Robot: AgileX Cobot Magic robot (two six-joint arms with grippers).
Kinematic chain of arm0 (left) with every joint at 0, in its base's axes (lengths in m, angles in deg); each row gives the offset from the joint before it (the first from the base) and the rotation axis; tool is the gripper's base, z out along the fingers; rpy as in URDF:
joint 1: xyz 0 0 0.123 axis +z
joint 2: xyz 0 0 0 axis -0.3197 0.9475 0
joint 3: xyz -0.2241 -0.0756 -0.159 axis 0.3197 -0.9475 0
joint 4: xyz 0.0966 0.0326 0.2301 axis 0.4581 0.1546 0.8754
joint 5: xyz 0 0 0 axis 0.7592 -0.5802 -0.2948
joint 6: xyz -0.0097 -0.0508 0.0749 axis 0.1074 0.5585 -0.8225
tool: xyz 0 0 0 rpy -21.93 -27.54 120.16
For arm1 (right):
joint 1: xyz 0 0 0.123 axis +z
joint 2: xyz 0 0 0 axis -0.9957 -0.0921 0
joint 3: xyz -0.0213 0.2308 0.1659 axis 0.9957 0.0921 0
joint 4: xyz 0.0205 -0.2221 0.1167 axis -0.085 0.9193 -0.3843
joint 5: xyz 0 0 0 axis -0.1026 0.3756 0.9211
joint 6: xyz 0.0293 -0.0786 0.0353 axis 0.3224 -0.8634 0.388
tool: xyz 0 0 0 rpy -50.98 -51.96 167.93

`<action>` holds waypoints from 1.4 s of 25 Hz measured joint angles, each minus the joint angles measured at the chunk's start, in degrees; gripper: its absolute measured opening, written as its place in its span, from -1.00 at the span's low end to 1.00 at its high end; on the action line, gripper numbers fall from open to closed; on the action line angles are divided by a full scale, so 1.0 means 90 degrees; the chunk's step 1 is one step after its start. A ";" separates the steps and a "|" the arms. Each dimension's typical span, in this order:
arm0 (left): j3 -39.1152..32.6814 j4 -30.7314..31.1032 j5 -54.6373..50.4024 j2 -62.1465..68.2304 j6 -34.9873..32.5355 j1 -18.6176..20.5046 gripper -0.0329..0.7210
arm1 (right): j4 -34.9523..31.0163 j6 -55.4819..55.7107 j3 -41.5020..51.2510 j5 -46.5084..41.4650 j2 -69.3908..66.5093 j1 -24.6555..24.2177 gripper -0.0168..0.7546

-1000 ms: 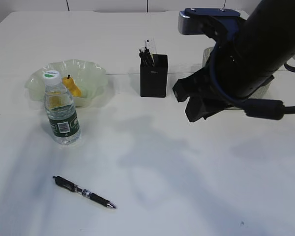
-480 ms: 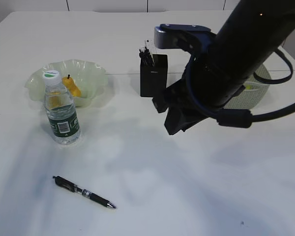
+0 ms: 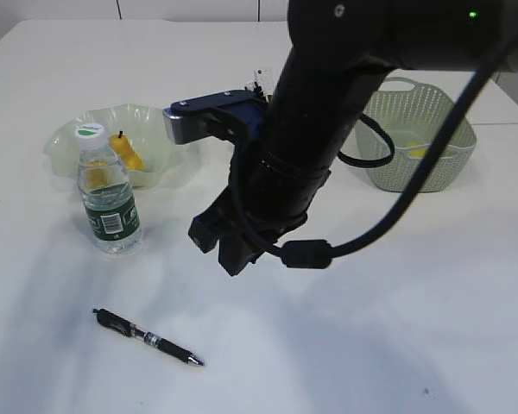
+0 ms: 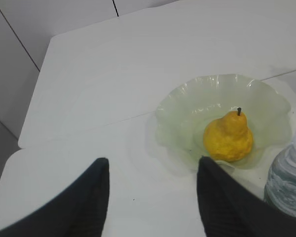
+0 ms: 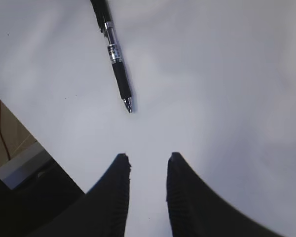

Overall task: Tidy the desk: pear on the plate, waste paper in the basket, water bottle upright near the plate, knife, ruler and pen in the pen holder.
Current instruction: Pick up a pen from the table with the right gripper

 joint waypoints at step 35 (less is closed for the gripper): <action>0.0000 0.0152 0.0000 0.0000 0.0000 0.0000 0.15 | 0.0615 -0.0868 -0.3639 -0.1086 -0.2984 0.0997 -0.35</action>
